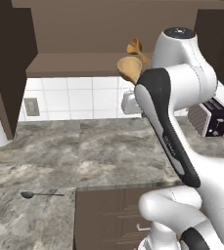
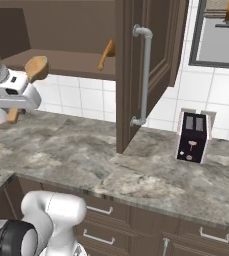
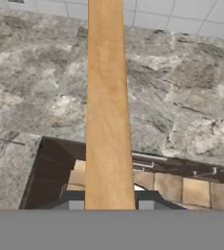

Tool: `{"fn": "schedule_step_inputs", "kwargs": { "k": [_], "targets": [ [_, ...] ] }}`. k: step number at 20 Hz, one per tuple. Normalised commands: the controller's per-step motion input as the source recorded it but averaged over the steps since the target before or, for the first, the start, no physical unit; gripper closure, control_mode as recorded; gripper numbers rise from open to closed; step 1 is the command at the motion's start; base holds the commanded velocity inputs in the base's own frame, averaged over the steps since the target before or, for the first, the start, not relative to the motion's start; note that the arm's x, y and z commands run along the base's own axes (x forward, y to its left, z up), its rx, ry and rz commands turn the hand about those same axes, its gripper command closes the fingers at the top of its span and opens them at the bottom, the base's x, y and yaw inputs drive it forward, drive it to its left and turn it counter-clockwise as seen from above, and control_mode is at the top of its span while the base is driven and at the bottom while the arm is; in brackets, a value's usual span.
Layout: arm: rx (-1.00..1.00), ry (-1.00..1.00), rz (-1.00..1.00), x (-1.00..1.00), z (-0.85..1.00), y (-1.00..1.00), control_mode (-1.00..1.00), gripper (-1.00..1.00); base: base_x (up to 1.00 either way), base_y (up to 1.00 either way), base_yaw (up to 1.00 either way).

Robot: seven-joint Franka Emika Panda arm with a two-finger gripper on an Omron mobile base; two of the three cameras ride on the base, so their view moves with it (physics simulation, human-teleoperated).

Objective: Organize the utensils by type. Pick up the wooden spoons from the counter and place them in the open cabinet. Then pick up the metallic utensils from the counter and place them in the open drawer.

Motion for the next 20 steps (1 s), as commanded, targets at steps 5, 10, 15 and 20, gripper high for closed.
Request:
{"fn": "schedule_step_inputs", "kwargs": {
  "k": [5, 10, 15, 20],
  "targets": [
    [0.0, -0.2, -0.08, 0.58, 0.13, -0.28, -1.0, 1.0, 0.0, 0.0, 0.0],
    [0.0, -0.23, -0.05, 0.54, 0.09, -0.13, -1.0, 1.0, 0.0, 0.0, 0.0],
    [0.0, -0.09, -0.02, 0.53, 0.14, -0.05, -1.0, 1.0, 0.0, 0.0, 0.0],
    [0.0, -0.06, -0.02, 0.5, 0.14, -0.03, -1.0, 1.0, 0.0, 0.0, 0.0]
  ]
}}
